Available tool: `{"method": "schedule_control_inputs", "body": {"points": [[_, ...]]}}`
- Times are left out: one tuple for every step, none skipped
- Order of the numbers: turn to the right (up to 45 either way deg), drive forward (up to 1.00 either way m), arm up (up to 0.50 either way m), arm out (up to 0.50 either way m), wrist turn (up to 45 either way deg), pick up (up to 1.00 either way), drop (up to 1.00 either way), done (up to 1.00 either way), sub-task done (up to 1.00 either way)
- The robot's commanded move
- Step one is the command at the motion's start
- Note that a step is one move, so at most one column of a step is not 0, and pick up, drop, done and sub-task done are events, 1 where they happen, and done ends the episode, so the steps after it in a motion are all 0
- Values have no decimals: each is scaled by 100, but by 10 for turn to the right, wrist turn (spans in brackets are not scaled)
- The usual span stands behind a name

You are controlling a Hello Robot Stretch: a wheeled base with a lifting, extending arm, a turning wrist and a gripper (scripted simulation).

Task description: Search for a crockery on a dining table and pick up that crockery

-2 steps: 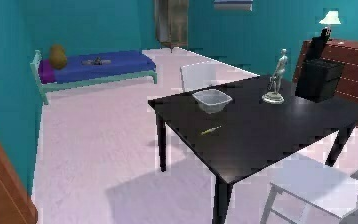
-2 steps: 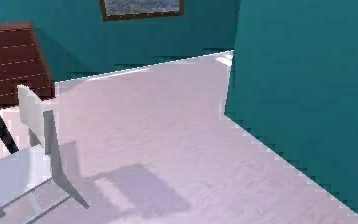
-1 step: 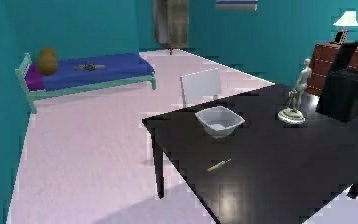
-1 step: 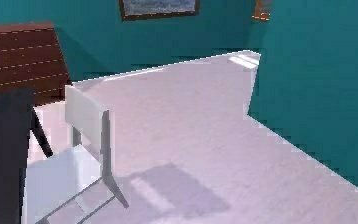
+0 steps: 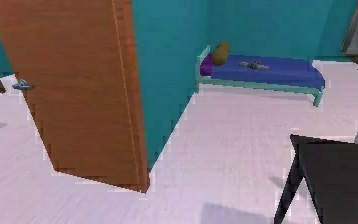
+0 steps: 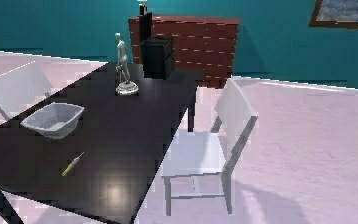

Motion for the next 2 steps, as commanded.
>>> {"method": "schedule_control_inputs", "body": {"points": [[-120, 0, 0, 0, 0, 0, 0, 0, 0], [0, 35, 0, 0, 0, 0, 0, 0, 0]]}}
